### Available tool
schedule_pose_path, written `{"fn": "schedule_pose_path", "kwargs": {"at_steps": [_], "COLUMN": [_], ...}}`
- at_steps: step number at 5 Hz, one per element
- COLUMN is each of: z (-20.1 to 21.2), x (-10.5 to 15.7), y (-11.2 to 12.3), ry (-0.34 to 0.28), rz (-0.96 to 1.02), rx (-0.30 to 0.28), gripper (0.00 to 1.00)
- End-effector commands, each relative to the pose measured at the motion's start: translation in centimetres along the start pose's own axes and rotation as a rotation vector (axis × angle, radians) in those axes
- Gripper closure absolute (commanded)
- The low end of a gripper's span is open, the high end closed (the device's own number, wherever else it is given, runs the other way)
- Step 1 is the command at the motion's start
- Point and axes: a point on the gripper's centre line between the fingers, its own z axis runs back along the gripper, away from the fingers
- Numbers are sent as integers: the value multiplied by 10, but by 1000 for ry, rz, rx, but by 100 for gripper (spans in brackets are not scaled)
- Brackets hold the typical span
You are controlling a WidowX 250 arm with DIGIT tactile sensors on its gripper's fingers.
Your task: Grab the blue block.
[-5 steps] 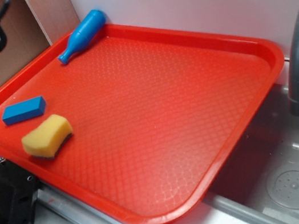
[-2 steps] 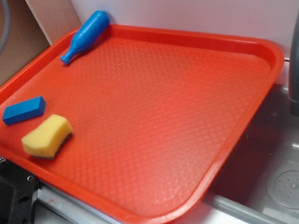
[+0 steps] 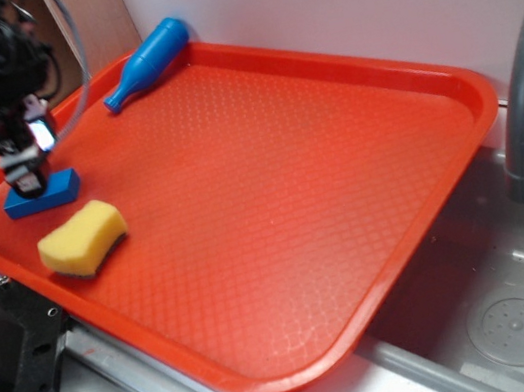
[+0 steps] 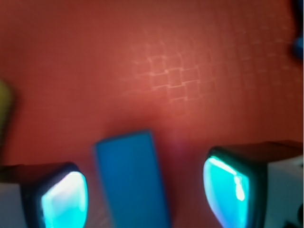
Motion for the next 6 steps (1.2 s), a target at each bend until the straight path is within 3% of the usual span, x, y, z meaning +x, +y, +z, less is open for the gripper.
{"fn": "schedule_pose_path", "kwargs": {"at_steps": [1, 2, 3, 4, 5, 6], "z": [-20, -15, 0, 50, 106, 158], "x": [-16, 3, 11, 44, 78, 103], "y": [-31, -25, -30, -51, -80, -96], "ry": [121, 152, 171, 59, -120, -129], "rz": [-45, 3, -5, 111, 148, 247], "rx": [24, 35, 76, 227, 201, 133], "gripper": [0, 100, 100, 100, 100, 100]}}
